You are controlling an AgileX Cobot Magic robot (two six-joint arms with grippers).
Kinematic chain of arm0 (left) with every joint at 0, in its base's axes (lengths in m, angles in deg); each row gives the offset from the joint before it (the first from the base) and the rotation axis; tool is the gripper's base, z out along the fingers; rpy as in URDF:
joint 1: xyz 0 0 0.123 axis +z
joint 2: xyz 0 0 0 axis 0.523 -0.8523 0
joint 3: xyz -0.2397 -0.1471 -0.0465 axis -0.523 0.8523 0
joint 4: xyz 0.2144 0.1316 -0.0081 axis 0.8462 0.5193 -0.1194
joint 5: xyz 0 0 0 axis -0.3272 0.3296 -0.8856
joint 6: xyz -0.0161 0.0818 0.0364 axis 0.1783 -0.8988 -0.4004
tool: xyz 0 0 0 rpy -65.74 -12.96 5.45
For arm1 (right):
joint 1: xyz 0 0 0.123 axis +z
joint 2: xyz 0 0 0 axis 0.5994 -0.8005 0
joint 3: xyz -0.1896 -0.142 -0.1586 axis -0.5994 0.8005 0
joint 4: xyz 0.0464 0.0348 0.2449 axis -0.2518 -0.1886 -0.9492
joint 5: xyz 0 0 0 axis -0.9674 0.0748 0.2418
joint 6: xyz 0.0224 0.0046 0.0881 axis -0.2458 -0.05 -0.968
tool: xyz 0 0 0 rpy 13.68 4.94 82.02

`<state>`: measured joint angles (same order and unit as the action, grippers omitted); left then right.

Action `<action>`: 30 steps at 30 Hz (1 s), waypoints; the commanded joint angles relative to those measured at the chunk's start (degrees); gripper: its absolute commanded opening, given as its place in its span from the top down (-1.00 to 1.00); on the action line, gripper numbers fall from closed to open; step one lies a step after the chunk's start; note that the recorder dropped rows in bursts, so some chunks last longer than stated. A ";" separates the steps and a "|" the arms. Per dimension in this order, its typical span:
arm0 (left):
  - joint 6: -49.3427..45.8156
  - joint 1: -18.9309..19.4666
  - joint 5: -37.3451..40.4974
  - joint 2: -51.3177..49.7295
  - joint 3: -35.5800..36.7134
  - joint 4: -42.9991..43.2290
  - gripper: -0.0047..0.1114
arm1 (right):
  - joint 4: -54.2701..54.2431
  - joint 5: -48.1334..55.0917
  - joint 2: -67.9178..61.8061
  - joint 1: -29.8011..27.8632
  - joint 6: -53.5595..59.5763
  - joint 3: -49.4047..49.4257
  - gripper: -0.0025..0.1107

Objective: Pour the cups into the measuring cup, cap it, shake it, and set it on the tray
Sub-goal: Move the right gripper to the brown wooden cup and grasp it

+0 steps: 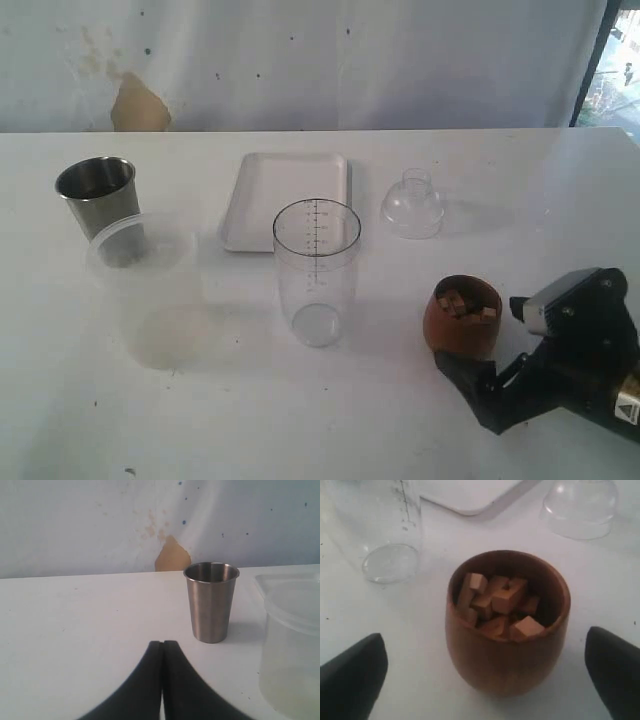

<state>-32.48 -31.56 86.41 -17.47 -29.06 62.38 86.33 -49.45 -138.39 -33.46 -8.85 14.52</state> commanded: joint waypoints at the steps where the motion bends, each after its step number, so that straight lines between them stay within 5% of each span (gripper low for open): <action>1: 0.41 -0.25 -0.41 0.29 0.02 -0.02 0.92 | 0.00 -4.79 -4.80 -0.01 1.43 -2.25 -0.90; 30: 0.41 -0.25 -0.41 0.29 0.02 -0.02 0.92 | 0.41 -8.42 -19.65 0.07 1.25 -15.00 -0.90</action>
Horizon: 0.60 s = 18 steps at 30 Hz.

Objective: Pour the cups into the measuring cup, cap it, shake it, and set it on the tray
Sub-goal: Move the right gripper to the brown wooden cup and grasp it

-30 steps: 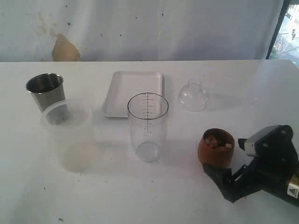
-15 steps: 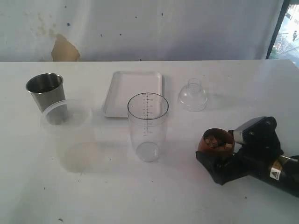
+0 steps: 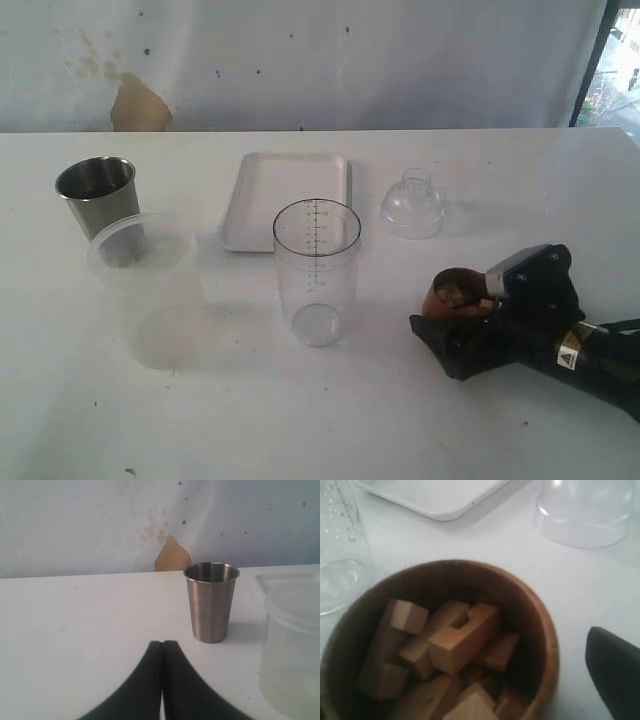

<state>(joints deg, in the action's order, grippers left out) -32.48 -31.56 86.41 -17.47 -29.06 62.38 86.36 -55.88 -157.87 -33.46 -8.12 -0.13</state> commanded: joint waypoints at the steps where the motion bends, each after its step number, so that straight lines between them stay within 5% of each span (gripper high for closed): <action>1: 0.41 -0.25 -0.41 0.29 0.02 -0.02 0.92 | 0.39 -2.14 -0.17 0.07 0.51 -0.35 -0.90; 7: 0.41 -0.25 -0.41 0.29 0.02 -0.02 0.92 | -0.15 -2.20 -0.17 0.07 0.84 -0.58 -0.88; 10: 0.41 -0.25 -0.41 0.29 0.02 -0.02 0.92 | -0.28 -1.84 -0.17 0.12 0.87 -0.80 -0.72; 14: 0.41 -0.25 -0.41 0.29 0.02 -0.02 0.92 | 0.11 0.04 -0.17 0.12 5.42 -0.82 -0.13; 18: 0.41 -0.25 -0.41 0.29 0.02 -0.02 0.92 | 3.62 -0.60 -0.04 0.12 4.71 -0.82 0.82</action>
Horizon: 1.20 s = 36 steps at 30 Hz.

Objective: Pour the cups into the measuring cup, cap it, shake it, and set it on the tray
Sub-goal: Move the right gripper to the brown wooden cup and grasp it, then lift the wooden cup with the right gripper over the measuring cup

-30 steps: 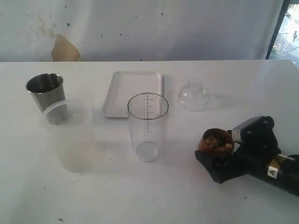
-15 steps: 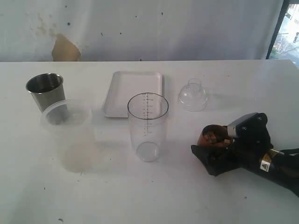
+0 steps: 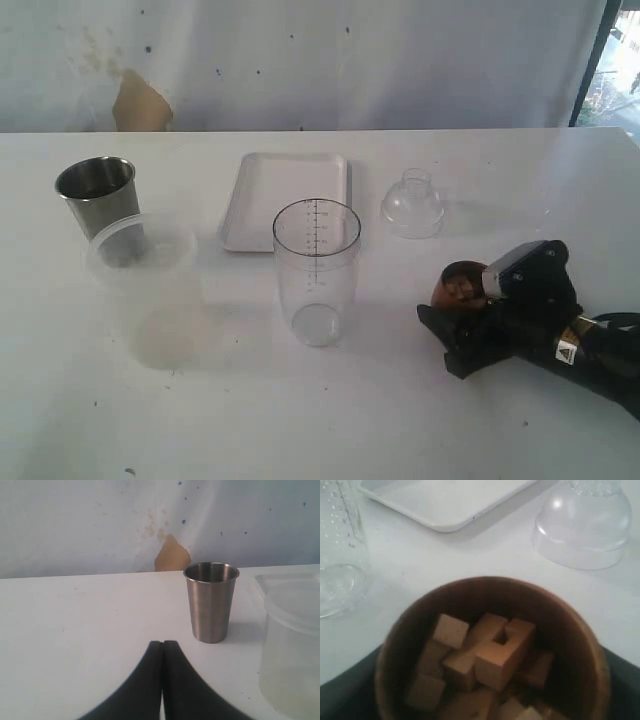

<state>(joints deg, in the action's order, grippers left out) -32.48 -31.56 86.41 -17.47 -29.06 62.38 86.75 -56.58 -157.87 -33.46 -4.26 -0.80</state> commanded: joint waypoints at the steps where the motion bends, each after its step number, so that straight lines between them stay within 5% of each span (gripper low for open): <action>1: 0.41 -0.25 -0.41 0.29 0.02 -0.02 0.92 | 3.93 -0.59 0.24 0.12 0.51 -0.16 0.95; 13: 0.41 -0.25 -0.41 0.29 0.02 -0.02 0.92 | 5.45 0.06 10.30 0.12 -8.49 -2.20 0.96; 23: 0.41 -0.25 -0.41 0.29 0.02 -0.02 0.92 | 8.31 22.39 23.55 6.01 -18.42 -16.90 0.96; 36: 0.41 -0.25 -0.41 0.29 0.02 -0.02 0.92 | 21.17 36.05 18.65 16.05 -7.05 -34.75 0.96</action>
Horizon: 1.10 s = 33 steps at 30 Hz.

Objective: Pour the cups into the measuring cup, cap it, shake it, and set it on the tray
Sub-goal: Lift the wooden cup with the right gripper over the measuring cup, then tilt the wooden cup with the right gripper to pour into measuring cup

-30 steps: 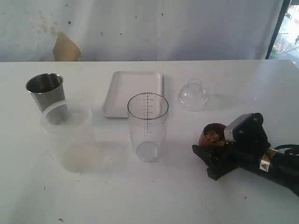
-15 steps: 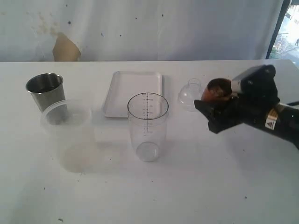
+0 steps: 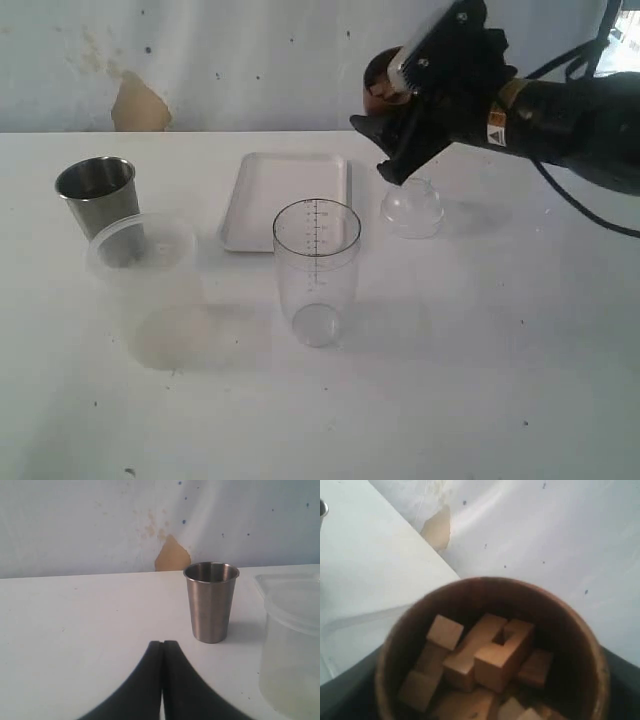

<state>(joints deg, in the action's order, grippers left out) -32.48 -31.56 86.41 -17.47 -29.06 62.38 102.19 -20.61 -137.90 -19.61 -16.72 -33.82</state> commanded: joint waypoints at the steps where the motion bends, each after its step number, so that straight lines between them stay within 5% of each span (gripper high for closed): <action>1: 0.41 -0.25 -0.41 0.29 0.02 -0.02 0.92 | 6.92 0.08 -1.79 2.86 6.87 -1.85 0.96; 7: 0.41 -0.25 -0.41 0.29 0.02 -0.02 0.92 | 6.92 7.56 -3.39 6.28 12.48 -2.88 0.96; 33: 0.41 -0.25 -0.41 0.29 0.02 -0.02 0.92 | 10.35 8.24 -3.39 9.08 48.51 -3.89 0.96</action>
<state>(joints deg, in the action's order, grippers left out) -32.48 -31.56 86.41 -17.47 -29.06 62.38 112.64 -12.04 -141.76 -10.51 27.91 -37.14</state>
